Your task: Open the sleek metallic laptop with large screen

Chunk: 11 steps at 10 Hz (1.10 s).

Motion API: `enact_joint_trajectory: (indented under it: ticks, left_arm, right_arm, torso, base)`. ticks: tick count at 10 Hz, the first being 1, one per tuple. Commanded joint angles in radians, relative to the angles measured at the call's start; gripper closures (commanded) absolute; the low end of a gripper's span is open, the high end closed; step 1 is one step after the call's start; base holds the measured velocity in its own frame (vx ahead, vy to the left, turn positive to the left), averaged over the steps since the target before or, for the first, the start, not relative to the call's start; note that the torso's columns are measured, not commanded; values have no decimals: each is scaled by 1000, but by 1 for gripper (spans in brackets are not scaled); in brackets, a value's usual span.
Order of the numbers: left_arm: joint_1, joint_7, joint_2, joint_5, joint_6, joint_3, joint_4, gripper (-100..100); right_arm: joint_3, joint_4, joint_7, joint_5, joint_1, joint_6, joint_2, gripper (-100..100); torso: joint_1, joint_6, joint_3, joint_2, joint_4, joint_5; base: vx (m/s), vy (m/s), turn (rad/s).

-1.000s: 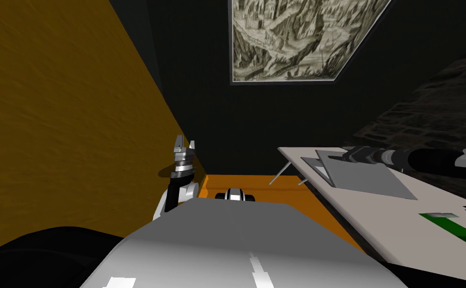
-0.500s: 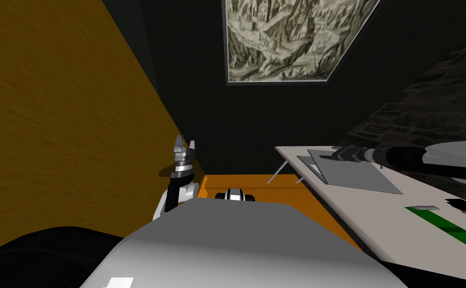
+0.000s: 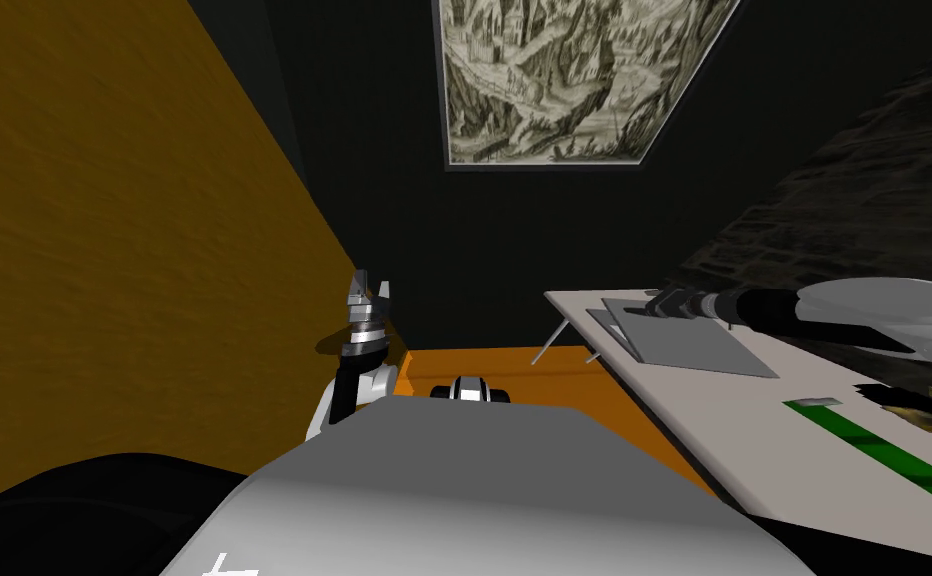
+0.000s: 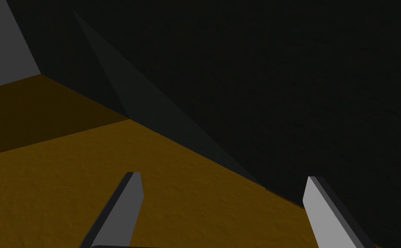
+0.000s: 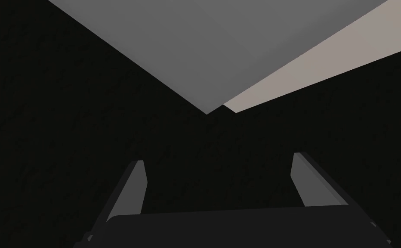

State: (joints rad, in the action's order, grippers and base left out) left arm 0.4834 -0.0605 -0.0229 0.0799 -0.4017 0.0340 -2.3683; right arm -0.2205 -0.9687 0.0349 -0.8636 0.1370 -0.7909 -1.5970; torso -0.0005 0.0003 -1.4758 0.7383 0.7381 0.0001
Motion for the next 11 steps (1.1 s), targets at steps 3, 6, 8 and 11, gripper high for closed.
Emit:
enact_joint_trajectory:
  ticks: [3,6,8,11]
  left_arm:
    - [0,0,0,0,0,0,0,0]
    - [0,0,0,0,0,0,0,0]
    - [0,0,0,0,0,0,0,0]
    - [0,0,0,0,0,0,0,0]
  right_arm:
    - [24,-79,118,-146,40,19,34,-100]
    - [39,-132,196,-234,67,33,57,-100]
    - [39,-132,223,-287,67,33,57,-100]
    - [55,-186,305,-370,95,46,81,-100]
  torso:
    - [0,0,0,0,0,0]
    - [0,0,0,0,0,0]
    - [1,0,0,-1,0,0]
    - [0,0,0,0,0,0]
  base:
    - [-12,-36,-36]
    - [-12,-37,-48]
    - [-1,-16,12]
    - [-10,-33,-45]
